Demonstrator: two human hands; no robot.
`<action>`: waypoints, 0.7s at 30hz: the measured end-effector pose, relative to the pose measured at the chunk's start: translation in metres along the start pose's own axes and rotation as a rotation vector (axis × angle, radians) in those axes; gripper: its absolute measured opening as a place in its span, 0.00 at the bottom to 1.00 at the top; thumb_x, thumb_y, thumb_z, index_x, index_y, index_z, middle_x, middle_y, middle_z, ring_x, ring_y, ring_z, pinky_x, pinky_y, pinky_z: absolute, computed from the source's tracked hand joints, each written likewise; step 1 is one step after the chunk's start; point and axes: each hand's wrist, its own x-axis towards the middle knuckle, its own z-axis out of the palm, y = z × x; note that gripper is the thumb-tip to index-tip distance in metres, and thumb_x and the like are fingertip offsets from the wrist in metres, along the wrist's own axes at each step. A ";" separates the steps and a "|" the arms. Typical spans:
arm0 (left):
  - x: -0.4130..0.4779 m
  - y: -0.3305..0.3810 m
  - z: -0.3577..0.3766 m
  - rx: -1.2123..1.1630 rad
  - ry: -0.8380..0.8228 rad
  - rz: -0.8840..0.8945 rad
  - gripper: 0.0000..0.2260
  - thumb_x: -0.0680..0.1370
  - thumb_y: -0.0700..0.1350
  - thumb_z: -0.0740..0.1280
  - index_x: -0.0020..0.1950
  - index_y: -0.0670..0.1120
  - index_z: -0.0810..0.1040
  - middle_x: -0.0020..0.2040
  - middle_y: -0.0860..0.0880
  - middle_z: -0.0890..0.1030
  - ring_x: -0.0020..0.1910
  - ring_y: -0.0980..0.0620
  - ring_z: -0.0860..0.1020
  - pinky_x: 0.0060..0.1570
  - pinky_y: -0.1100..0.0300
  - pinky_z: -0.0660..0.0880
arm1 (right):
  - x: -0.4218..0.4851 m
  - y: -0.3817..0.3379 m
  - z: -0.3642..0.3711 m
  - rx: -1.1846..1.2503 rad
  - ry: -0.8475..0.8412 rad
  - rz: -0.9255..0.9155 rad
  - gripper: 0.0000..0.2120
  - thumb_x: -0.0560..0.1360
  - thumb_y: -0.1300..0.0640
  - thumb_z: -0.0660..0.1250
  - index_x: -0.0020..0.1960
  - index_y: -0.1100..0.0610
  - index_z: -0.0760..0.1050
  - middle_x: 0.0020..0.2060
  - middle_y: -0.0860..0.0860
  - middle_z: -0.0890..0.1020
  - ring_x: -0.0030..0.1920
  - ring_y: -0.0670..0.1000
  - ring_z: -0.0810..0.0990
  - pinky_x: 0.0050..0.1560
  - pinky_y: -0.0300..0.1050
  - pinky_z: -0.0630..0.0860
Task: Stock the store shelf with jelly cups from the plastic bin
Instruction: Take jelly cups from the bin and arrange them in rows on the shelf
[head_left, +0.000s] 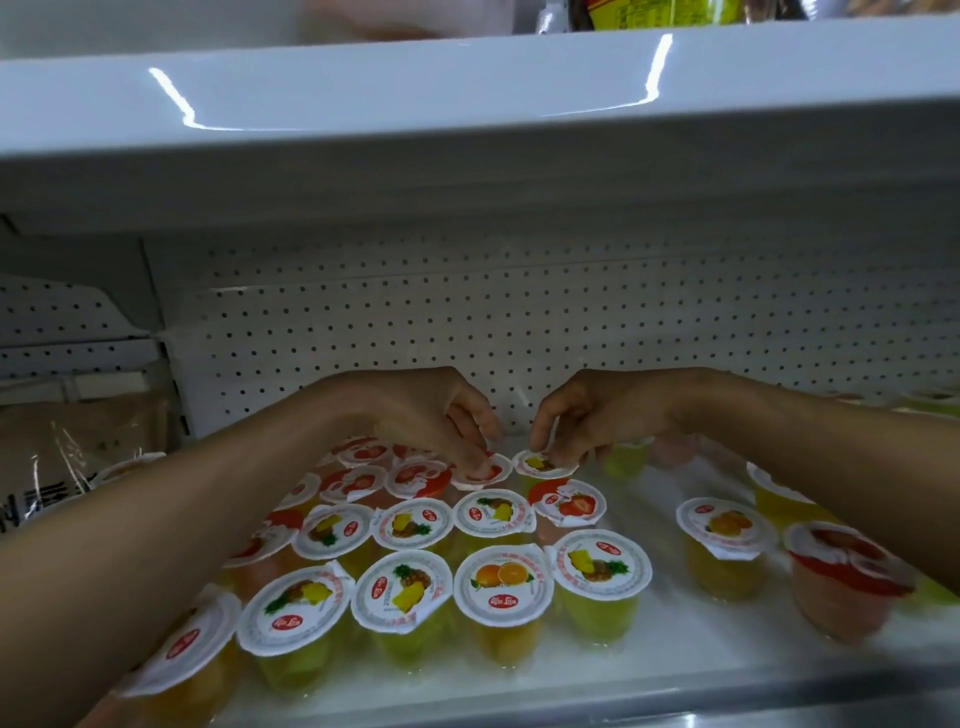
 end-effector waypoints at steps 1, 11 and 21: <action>0.002 0.002 -0.001 0.009 0.026 0.006 0.18 0.73 0.46 0.75 0.63 0.49 0.79 0.54 0.54 0.84 0.52 0.59 0.82 0.57 0.64 0.77 | -0.002 0.000 -0.004 -0.022 0.059 -0.024 0.09 0.74 0.58 0.71 0.54 0.51 0.81 0.48 0.52 0.84 0.49 0.50 0.82 0.48 0.43 0.79; 0.088 0.068 0.024 0.058 0.159 0.162 0.27 0.71 0.55 0.76 0.67 0.47 0.77 0.62 0.52 0.80 0.59 0.55 0.78 0.62 0.62 0.73 | -0.034 0.059 -0.055 -0.361 0.123 0.280 0.24 0.70 0.50 0.75 0.65 0.46 0.74 0.59 0.46 0.73 0.61 0.48 0.74 0.58 0.41 0.74; 0.113 0.079 0.028 0.147 0.052 0.168 0.15 0.69 0.45 0.78 0.55 0.44 0.85 0.51 0.50 0.85 0.47 0.55 0.81 0.54 0.58 0.77 | -0.024 0.081 -0.049 -0.161 0.120 0.287 0.19 0.66 0.63 0.77 0.54 0.51 0.80 0.47 0.56 0.82 0.41 0.51 0.82 0.42 0.42 0.80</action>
